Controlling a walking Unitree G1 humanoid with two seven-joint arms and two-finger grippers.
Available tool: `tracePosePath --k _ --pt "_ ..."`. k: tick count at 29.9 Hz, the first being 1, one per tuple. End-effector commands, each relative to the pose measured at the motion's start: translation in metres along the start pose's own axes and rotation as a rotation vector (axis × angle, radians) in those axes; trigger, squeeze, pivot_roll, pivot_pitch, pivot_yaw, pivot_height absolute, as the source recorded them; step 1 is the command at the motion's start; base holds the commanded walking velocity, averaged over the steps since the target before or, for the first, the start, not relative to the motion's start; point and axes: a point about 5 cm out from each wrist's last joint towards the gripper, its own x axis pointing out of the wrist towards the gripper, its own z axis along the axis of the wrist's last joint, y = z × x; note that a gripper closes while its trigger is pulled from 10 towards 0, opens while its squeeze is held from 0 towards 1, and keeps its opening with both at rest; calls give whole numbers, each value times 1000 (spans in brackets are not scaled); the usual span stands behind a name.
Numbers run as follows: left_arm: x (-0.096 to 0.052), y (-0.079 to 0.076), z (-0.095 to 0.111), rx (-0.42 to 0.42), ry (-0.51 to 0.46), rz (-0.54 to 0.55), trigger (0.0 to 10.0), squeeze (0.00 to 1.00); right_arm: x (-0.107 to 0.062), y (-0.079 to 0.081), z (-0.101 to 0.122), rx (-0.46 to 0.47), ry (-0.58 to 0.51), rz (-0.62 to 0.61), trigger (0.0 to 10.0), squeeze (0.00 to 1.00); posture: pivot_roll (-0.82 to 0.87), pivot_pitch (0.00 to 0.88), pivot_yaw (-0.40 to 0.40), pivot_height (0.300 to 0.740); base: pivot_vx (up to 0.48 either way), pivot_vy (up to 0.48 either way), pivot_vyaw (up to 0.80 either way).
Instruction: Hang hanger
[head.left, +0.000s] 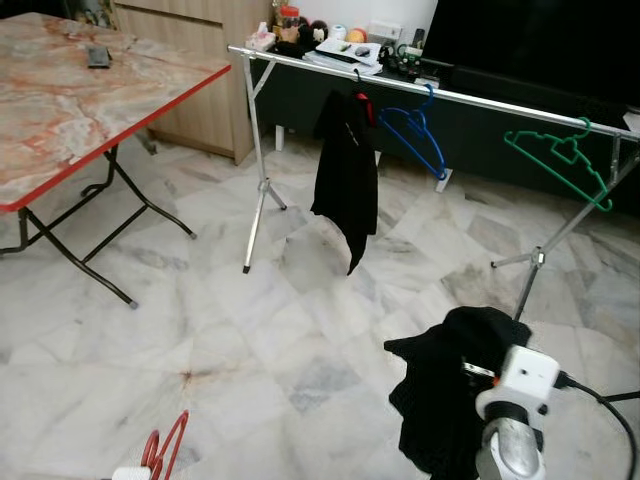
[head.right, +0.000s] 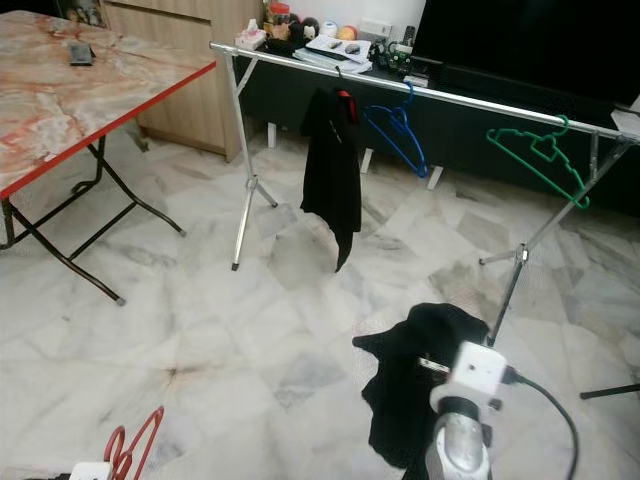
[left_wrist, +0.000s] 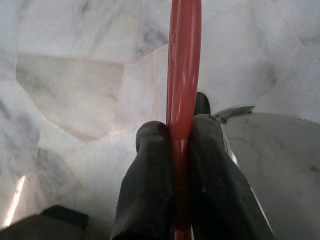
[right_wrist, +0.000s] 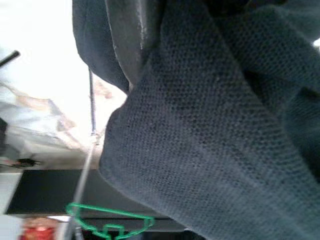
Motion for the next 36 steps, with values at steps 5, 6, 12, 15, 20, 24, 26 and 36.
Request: tracePosePath --k 5,6,12,15,20,24,26,36 --pt "-3 5 -11 4 40 -6 10000 0 -17 -2 1 -6 -6 -43 2706 0 47 20 -34 740 0 0 0" --pt "-3 5 -11 4 40 -6 10000 0 -17 -2 1 -6 -6 -43 2706 0 47 20 -34 740 0 0 0" --pt "-3 7 -10 13 33 -15 10000 0 -22 3 1 14 18 -48 10000 0 41 12 -17 740 0 0 0" --pt "-3 6 -9 20 34 -20 10000 0 -21 8 3 14 21 -34 10000 0 41 12 -13 740 0 0 0" --pt "-3 4 -10 21 35 -26 10000 0 -20 11 4 17 28 -25 10000 0 42 30 -19 740 0 0 0" --pt "-2 -1 -12 8 50 -34 10000 0 -15 14 6 12 33 4 10000 0 44 58 -34 740 0 0 0" --pt "-3 -2 -13 -5 54 -33 10000 0 -15 13 8 -2 25 12 10000 0 42 65 -37 740 0 339 0" --pt "-4 -5 -22 2 87 -42 10000 0 -12 18 11 28 24 22 10000 0 47 85 -46 740 0 354 0"
